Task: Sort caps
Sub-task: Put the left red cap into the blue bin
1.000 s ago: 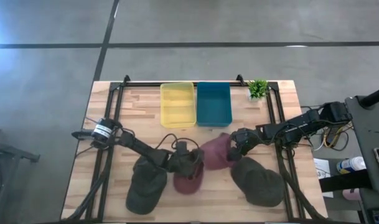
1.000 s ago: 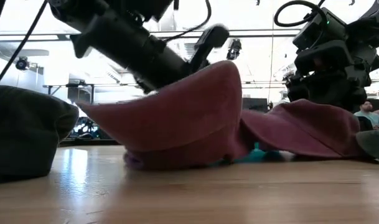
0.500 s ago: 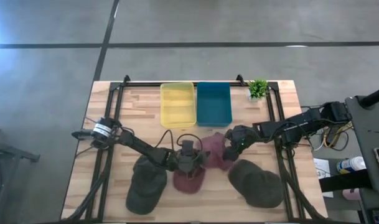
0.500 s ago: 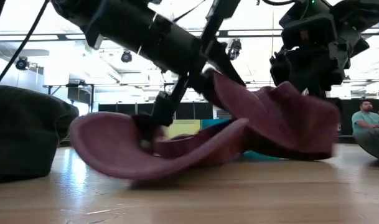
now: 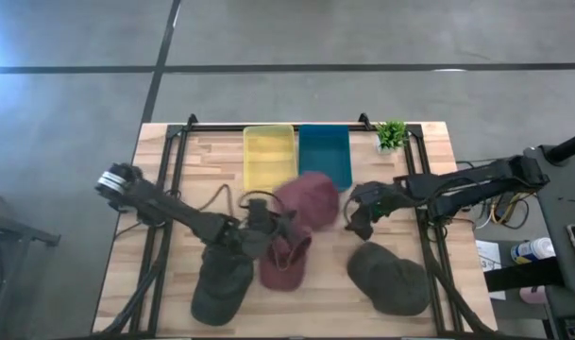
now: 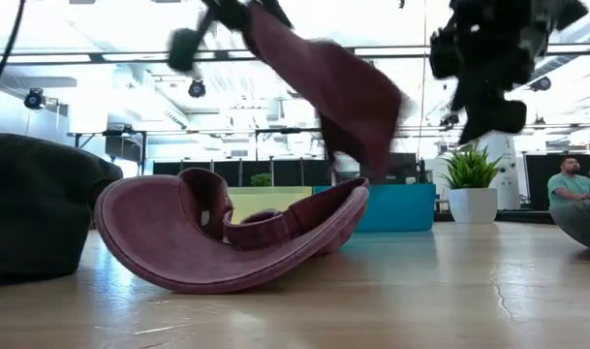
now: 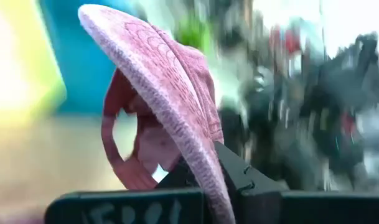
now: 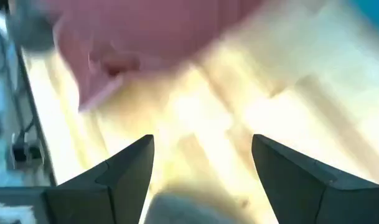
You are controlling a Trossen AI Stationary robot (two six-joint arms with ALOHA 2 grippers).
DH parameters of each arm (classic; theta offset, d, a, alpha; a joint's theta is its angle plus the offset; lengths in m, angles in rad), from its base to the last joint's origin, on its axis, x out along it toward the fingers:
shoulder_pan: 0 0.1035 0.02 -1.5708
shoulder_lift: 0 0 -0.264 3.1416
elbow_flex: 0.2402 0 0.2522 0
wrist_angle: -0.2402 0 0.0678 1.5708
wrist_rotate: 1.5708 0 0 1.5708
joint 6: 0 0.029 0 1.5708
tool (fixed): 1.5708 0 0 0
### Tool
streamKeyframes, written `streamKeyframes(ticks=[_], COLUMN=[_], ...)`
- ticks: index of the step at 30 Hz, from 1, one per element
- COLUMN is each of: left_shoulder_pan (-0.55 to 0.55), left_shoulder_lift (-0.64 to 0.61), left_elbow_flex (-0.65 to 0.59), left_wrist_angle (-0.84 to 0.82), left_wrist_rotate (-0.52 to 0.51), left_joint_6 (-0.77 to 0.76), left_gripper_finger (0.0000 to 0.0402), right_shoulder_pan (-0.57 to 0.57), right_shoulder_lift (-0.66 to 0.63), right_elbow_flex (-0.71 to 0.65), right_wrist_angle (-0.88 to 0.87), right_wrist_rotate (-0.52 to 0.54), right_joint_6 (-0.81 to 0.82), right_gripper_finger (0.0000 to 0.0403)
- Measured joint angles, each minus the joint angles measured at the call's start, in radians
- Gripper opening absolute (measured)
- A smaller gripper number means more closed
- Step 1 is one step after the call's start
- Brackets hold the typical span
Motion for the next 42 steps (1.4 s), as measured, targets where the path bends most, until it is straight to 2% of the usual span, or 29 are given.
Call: streamKeyframes(ticks=[3,4,5,8,11,13,16,20,22,25,28,32,38,42], left_shoulder_pan=[-0.03,-0.032,-0.025,-0.001,-0.032,-0.064,-0.076,-0.072,-0.075,-0.078,-0.075,-0.098,-0.185,-0.225], left_shoulder_lift=[-0.078,-0.098,-0.122,-0.165,-0.167,-0.156,-0.127,0.004,0.095,0.236,0.334,0.383,0.403,0.395], left_elbow_flex=[0.0,-0.003,-0.008,-0.017,0.008,0.056,0.181,0.407,0.518,0.633,0.656,0.636,0.634,0.634], left_wrist_angle=[-0.034,-0.039,-0.04,-0.008,0.058,0.025,-0.202,-0.661,-0.866,-1.109,-1.239,-1.232,-1.163,-1.165], left_wrist_rotate=[-0.321,-0.355,-0.326,-0.057,0.196,0.237,0.298,0.328,0.299,0.102,-0.06,-0.076,-0.105,-0.146], left_joint_6=[-0.019,-0.013,0.004,0.148,0.599,0.789,0.951,1.085,1.24,1.528,1.728,1.86,1.905,1.939], left_gripper_finger=[0.0005,0.0005,0.0005,0.0005,0.0005,0.0005,0.0005,0.0012,0.0016,0.0016,0.0012,0.001,0.001,0.001], right_shoulder_pan=[0.0,0.0,-0.002,-0.005,-0.004,-0.005,-0.008,-0.013,-0.026,-0.067,-0.113,-0.163,-0.262,-0.328], right_shoulder_lift=[-0.08,-0.102,-0.122,-0.16,-0.191,-0.216,-0.26,-0.296,-0.3,-0.291,-0.258,-0.2,-0.1,-0.029], right_elbow_flex=[0.006,0.006,0.006,0.004,0.002,0.002,0.002,0.006,0.013,0.014,0.014,0.014,0.014,0.014], right_wrist_angle=[-0.009,-0.005,0.002,0.037,0.046,0.046,0.04,0.003,-0.019,-0.036,-0.035,-0.033,-0.035,-0.03], right_wrist_rotate=[0.124,0.15,0.152,0.117,0.113,0.119,0.122,0.122,0.12,0.093,0.066,0.066,0.096,0.056], right_joint_6=[0.052,0.072,0.085,0.078,0.048,0.039,0.007,-0.038,-0.023,0.057,0.166,0.172,0.052,0.008], right_gripper_finger=[0.0265,0.0265,0.0265,0.0265,0.0265,0.0265,0.0265,0.0265,0.0265,0.0265,0.0265,0.0265,0.0259,0.0251])
